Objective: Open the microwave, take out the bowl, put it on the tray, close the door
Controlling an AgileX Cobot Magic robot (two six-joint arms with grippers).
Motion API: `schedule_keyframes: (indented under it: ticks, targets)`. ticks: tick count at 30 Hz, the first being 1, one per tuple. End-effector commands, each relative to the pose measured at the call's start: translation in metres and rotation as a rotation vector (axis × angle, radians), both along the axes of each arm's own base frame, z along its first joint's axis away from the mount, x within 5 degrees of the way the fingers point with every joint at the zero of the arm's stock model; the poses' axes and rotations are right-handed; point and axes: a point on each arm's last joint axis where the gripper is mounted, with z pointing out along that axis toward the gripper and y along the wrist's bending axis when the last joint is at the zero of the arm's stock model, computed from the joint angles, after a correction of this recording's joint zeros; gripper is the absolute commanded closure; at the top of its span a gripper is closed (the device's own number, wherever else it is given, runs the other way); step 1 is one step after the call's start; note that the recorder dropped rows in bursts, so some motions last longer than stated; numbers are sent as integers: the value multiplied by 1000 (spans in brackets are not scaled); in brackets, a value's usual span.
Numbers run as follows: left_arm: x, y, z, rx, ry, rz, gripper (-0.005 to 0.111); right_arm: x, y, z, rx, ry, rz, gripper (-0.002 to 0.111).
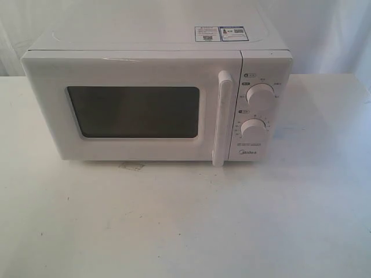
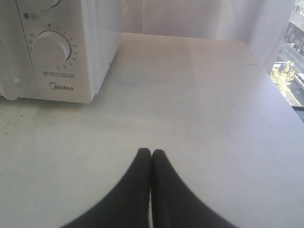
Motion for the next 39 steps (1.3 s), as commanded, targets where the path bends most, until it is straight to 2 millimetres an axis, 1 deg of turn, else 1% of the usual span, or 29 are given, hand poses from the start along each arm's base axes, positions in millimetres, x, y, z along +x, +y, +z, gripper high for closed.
schedule_keyframes:
  ticks: [1, 3, 8, 11, 16, 18, 20, 23, 24, 26, 28, 32, 34, 36, 39]
  targets:
    - [0, 0, -1, -9, -1, 3, 107, 0, -1, 0, -55, -19, 8, 108]
    - [0, 0, -1, -9, -1, 3, 107, 1, 0, 5, -79, -67, 17, 108]
    - [0, 0, -1, -9, -1, 3, 107, 3, 4, 21, -76, -249, 59, 108]
    - [0, 0, -1, -9, -1, 3, 107, 3, 5, 24, -69, -287, 68, 108]
    - [0, 0, -1, -9, -1, 3, 107, 3, 5, 24, -69, -288, 68, 108]
    - [0, 0, -1, -9, -1, 3, 107, 3, 6, 28, -69, -330, 78, 108]
    - [0, 0, -1, -9, -1, 3, 107, 1, 9, 38, -68, -443, 104, 108]
    - [0, 0, -1, -9, -1, 3, 107, -7, 15, 62, -74, -727, 168, 108]
    - [0, 0, -1, -9, -1, 3, 107, -12, 17, 70, -105, -831, 186, 108]
    - [0, 0, -1, -9, -1, 3, 107, -20, 20, 80, -194, -972, 191, 108]
    - [0, 0, -1, -9, -1, 3, 107, -27, 19, 94, -246, -1056, 168, 108]
    - [0, 0, -1, -9, -1, 3, 107, -38, 13, 128, -184, -1113, 103, 108]
    - [0, 0, -1, -9, -1, 3, 107, -37, 12, 145, -176, -1097, 96, 108]
    - [0, 0, -1, -9, -1, 3, 107, -30, 11, 159, -174, -1025, 93, 108]
    - [0, 0, -1, -9, -1, 3, 107, -10, 9, 168, -170, -804, 85, 108]
